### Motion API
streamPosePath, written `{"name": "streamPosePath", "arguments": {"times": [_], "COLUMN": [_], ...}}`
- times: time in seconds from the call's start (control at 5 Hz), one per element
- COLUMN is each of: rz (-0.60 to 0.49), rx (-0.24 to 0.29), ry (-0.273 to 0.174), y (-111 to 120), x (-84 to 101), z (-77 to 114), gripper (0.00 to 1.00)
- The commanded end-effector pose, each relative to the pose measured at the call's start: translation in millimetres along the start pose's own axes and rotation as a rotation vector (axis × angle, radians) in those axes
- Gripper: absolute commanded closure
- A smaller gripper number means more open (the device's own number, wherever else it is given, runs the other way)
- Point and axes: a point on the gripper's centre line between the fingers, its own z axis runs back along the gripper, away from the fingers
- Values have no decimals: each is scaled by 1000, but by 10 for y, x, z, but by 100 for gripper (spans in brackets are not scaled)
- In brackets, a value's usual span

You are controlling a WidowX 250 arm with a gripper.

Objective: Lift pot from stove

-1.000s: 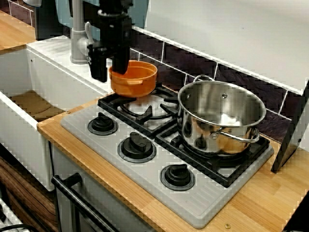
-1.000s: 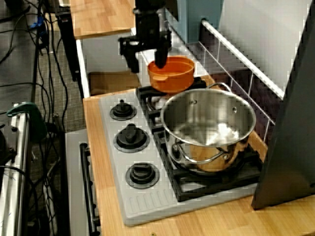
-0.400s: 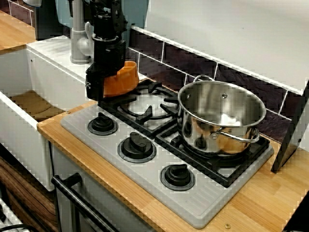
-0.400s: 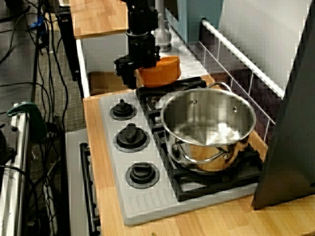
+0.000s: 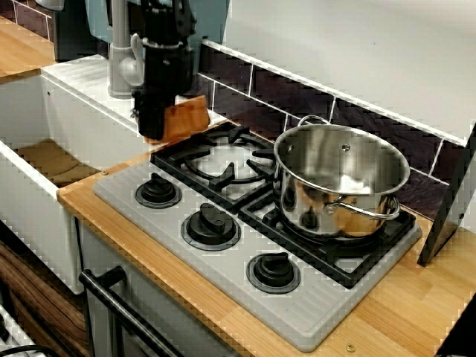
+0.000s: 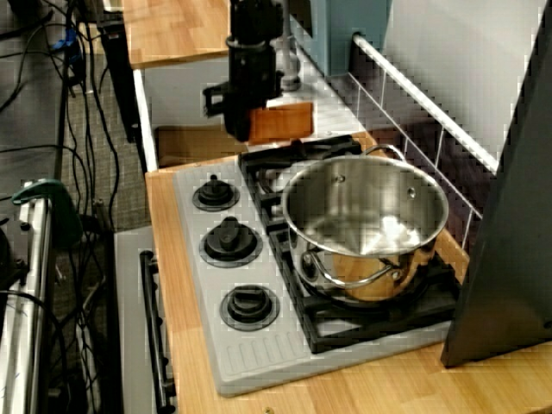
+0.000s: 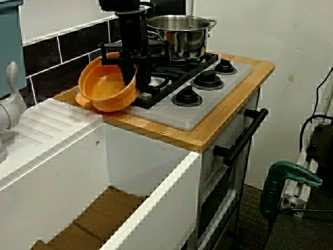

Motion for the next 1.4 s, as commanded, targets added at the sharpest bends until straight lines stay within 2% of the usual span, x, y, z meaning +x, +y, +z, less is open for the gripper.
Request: {"name": "streamPosePath", "arguments": {"times": [0.0, 0.2, 0.6, 0.8, 1.2], "rz": [8, 1, -44, -65, -77], "rx": [47, 58, 132, 135, 170], "ry": [-44, -58, -46, -63, -75], "y": [98, 77, -198, -324, -528], "x": [-97, -104, 49, 118, 238], "z": [483, 698, 1043, 1204, 1413], "gripper": [100, 100, 100, 100, 100]}}
